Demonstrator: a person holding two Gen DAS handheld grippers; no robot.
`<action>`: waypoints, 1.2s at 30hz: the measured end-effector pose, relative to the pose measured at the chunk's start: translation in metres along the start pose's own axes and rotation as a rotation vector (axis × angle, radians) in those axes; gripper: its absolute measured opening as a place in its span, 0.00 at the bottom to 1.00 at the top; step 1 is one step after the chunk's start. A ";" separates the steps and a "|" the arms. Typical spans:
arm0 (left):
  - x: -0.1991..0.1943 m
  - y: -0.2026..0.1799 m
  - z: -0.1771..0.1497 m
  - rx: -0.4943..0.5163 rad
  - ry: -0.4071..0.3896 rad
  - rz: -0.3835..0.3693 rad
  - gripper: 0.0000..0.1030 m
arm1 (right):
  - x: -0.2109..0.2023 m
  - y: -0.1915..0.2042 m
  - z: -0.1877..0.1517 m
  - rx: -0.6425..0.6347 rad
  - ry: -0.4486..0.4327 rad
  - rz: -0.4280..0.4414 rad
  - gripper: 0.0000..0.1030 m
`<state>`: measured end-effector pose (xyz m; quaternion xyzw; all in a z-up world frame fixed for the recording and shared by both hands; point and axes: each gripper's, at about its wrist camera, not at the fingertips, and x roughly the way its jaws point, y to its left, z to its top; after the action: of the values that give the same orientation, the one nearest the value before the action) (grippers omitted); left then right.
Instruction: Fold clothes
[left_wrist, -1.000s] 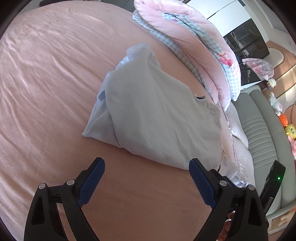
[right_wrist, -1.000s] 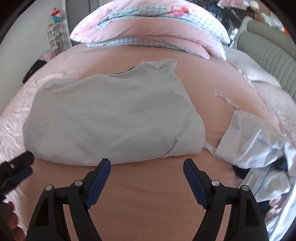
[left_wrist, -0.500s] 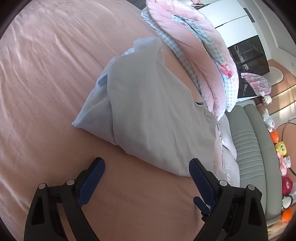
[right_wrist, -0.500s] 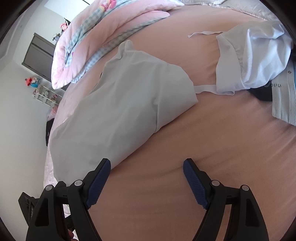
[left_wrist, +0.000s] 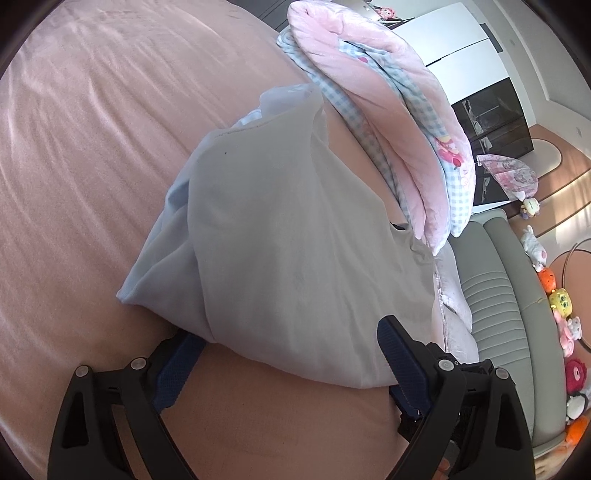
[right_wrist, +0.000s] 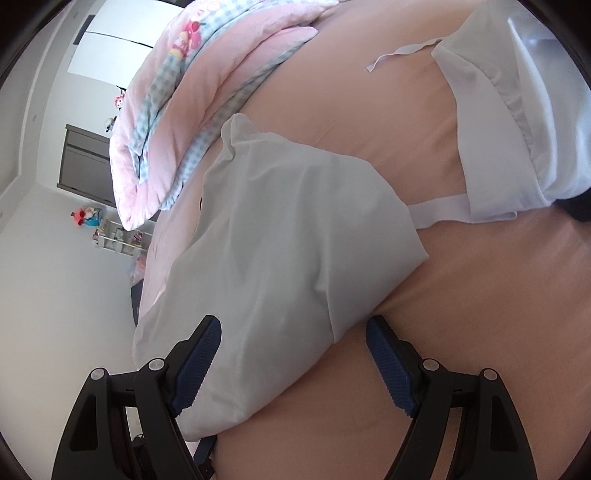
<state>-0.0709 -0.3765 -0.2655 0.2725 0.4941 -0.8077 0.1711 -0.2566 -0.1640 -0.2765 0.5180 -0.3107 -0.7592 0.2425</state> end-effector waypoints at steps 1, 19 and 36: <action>0.001 0.000 0.002 -0.001 0.000 -0.001 0.92 | 0.002 0.001 0.002 -0.008 -0.002 0.005 0.79; 0.024 -0.007 0.022 0.033 -0.004 0.021 1.00 | 0.027 0.001 0.038 0.013 -0.001 0.081 0.82; 0.020 -0.003 0.020 0.032 0.008 0.046 0.81 | 0.023 -0.018 0.039 0.031 0.009 0.058 0.43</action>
<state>-0.0942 -0.3936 -0.2686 0.2898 0.4753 -0.8103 0.1832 -0.3020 -0.1591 -0.2934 0.5161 -0.3363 -0.7444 0.2578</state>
